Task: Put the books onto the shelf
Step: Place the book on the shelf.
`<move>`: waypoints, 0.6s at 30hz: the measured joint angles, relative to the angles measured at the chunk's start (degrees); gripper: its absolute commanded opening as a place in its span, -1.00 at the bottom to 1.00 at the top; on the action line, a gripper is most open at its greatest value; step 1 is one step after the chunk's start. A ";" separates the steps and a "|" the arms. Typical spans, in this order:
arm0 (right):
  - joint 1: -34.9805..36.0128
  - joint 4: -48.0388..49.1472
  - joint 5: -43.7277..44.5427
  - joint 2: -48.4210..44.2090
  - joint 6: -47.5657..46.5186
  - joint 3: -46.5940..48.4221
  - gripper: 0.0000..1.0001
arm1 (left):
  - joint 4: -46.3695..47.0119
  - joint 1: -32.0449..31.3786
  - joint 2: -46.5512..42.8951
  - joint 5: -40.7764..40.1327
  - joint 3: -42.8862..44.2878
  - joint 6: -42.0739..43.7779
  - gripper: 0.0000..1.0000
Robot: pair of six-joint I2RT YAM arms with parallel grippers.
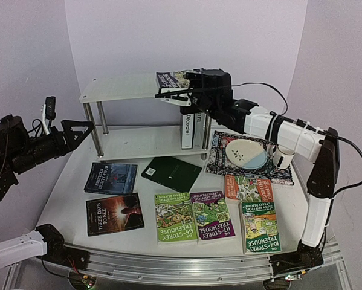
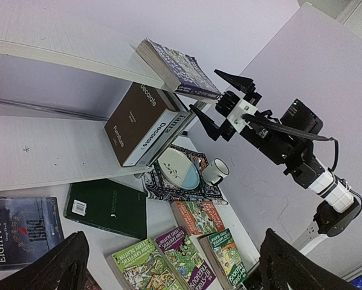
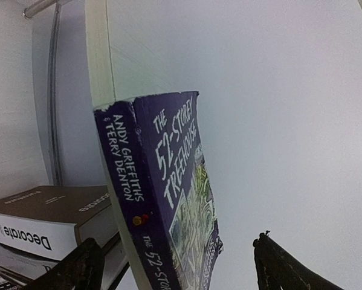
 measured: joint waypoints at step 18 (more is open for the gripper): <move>-1.05 -1.66 -3.75 -18.35 41.05 -13.88 0.80 | -0.39 0.00 0.64 0.48 -0.70 -0.04 0.99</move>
